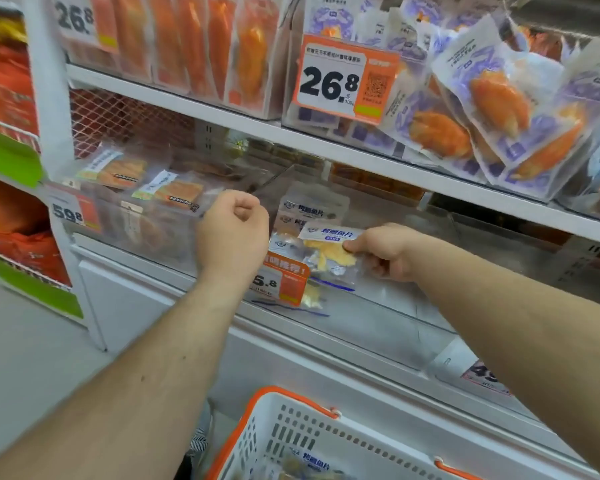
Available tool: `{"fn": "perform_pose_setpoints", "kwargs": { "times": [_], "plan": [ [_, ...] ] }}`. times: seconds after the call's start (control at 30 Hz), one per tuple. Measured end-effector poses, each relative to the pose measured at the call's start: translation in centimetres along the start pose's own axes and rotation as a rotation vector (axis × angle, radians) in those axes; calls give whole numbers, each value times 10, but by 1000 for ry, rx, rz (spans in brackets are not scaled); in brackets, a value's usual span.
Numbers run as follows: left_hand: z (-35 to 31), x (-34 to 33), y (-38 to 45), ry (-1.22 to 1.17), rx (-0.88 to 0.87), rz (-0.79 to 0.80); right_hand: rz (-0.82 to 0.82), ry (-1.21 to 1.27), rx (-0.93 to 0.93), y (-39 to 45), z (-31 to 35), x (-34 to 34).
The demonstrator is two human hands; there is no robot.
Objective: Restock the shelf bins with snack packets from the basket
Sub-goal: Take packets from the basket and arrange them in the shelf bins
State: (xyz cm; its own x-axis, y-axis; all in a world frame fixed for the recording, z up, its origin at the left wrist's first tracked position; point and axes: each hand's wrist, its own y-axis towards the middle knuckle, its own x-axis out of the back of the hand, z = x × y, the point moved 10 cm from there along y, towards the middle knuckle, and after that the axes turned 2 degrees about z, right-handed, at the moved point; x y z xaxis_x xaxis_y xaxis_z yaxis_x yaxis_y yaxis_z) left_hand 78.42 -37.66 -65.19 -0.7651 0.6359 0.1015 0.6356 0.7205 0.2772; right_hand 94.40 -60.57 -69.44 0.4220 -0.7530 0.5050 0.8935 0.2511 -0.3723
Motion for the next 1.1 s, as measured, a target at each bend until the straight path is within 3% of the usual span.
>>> {"fn": "perform_pose_setpoints", "kwargs": {
  "times": [0.13,0.37,0.67,0.93,1.1],
  "plan": [
    [0,1,6,-23,0,-36,177,-56,-104,35,-25,-38],
    [4,-4,9,-19,22,-44,298,-68,-285,56,-54,-70],
    [-1,-9,6,-12,24,-19,310,-138,-250,59,-49,-89],
    [-1,-13,8,-38,20,-14,80,85,-123,73,-24,-71],
    [-1,-14,8,-53,12,1,-54,97,-12,81,-13,-55]
  ]
}}
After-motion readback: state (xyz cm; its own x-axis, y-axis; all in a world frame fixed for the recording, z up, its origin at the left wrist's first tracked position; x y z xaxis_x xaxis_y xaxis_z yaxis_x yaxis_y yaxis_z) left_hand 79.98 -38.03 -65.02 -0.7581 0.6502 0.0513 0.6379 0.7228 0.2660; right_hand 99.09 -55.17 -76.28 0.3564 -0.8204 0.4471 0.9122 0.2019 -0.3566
